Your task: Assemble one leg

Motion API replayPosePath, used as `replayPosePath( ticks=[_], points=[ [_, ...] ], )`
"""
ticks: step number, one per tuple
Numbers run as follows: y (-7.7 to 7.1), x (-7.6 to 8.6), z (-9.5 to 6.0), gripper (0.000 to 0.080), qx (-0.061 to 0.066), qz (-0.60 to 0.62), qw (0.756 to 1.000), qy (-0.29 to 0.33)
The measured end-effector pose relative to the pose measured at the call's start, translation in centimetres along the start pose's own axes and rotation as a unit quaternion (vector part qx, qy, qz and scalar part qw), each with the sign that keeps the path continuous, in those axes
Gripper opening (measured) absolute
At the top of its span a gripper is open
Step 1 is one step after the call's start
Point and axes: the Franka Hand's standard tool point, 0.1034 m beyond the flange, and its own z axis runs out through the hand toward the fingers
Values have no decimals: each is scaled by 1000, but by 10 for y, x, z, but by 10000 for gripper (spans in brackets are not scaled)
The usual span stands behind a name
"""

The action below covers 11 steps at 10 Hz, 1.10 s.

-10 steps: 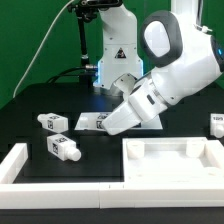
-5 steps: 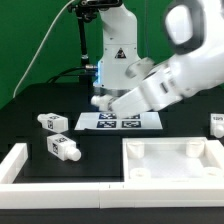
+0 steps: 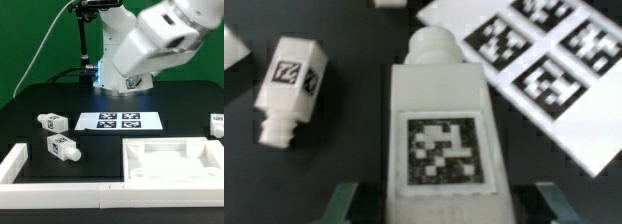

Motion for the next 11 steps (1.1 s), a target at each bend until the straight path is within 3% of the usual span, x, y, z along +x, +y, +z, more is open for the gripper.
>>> replayPosePath(
  ticks=[3, 4, 5, 7, 8, 9, 11],
  points=[
    [8, 2, -2, 285, -17, -3, 995, 100],
    [4, 4, -4, 286, 3, 13, 991, 130],
    [-4, 19, -23, 287, 74, 50, 985, 149],
    [20, 47, -81, 287, 148, 127, 957, 215],
    [35, 54, -102, 287, 138, 183, 941, 247],
    [41, 62, -111, 287, 111, 203, 930, 285],
    [45, 57, -102, 287, 87, 203, 917, 333]
  ],
)
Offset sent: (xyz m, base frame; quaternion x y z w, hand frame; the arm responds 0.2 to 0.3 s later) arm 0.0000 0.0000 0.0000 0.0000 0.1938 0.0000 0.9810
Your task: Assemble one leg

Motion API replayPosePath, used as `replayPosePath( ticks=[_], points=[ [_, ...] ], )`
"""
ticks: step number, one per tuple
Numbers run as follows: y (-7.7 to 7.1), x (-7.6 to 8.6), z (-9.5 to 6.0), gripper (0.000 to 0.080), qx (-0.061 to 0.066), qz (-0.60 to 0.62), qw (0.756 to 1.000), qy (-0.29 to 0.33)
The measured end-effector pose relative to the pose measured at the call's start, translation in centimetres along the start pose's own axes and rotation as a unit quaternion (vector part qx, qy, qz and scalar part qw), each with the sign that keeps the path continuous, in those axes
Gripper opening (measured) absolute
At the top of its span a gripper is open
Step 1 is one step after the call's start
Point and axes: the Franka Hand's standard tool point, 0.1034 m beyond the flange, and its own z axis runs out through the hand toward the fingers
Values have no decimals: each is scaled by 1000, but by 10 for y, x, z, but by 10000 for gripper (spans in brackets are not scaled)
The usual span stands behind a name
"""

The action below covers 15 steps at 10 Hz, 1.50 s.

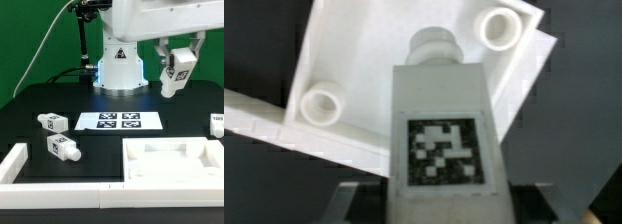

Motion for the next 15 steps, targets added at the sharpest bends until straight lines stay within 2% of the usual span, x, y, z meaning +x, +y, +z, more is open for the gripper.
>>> replayPosePath(
  ticks=[3, 4, 5, 6, 7, 8, 12, 13, 15],
  points=[
    [16, 2, 2, 287, -39, -7, 994, 99],
    [23, 7, 9, 287, -61, -2, 988, 144],
    [21, 17, 16, 287, -62, 16, 985, 158],
    [13, 40, 18, 287, -53, 37, 983, 172],
    [14, 51, 19, 287, -66, 35, 978, 196],
    [17, 47, 21, 287, -69, 36, 977, 196],
    [18, 45, 23, 287, -67, 43, 978, 193],
    [25, 41, 30, 287, -69, 47, 978, 191],
    [8, 47, 55, 287, -60, 61, 978, 192]
  ],
)
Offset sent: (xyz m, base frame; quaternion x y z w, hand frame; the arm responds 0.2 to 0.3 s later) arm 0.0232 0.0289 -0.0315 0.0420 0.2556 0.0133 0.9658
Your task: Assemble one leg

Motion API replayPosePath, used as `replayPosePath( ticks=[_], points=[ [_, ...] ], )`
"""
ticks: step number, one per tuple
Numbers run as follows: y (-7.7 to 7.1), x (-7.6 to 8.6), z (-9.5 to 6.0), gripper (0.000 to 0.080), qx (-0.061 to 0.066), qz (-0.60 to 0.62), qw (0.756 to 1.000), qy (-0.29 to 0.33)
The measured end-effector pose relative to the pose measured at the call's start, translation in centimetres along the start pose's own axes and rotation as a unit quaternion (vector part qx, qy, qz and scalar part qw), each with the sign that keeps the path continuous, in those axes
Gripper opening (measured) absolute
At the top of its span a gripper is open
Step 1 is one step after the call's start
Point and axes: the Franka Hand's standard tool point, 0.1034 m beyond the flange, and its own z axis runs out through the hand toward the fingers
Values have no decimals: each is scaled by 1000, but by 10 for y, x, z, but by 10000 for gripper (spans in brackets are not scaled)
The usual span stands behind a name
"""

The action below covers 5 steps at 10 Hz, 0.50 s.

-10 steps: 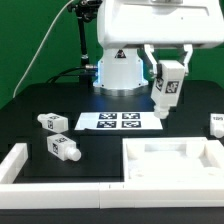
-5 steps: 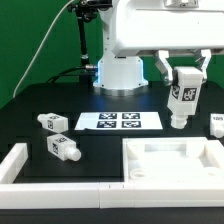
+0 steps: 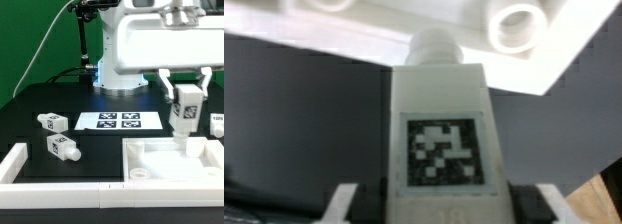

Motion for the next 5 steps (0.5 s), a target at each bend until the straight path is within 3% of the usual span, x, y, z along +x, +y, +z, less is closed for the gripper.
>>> replayPosePath(
  ticks=[1, 5],
  points=[
    [-2, 5, 5, 287, 6, 5, 1000, -2],
    [-8, 9, 21, 287, -1, 8, 1000, 16]
  ],
)
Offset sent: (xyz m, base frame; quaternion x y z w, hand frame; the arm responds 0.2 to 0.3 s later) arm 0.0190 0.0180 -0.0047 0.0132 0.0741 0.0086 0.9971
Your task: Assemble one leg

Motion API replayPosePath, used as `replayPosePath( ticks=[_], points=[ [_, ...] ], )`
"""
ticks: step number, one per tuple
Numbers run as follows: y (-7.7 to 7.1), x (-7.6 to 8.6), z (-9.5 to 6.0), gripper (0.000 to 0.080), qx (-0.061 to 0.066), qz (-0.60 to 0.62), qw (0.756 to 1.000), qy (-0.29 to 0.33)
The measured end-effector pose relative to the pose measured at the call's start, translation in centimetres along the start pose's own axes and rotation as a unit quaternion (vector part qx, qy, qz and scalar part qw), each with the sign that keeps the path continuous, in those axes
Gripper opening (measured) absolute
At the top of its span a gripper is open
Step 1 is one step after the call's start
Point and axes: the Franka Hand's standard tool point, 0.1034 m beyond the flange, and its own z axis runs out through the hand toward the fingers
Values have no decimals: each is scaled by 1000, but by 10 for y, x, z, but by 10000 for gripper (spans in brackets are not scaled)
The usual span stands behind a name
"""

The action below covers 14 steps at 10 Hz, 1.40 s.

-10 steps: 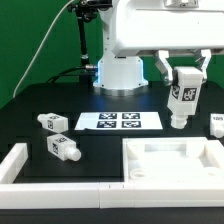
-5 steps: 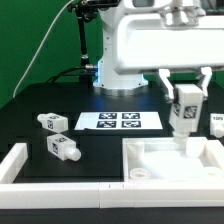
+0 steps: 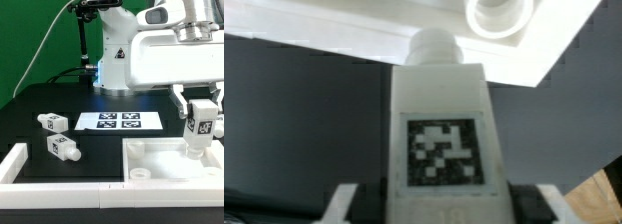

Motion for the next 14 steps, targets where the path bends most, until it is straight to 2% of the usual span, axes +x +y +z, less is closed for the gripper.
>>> replayPosePath(
  ticks=[2, 7, 10, 14],
  points=[
    [-5, -2, 6, 287, 3, -1, 1000, -2],
    [-25, -18, 18, 287, 12, 3, 1000, -13],
    [-32, -17, 23, 287, 14, 12, 1000, -12],
    [-28, -23, 32, 287, 0, 15, 1000, 0]
  ],
)
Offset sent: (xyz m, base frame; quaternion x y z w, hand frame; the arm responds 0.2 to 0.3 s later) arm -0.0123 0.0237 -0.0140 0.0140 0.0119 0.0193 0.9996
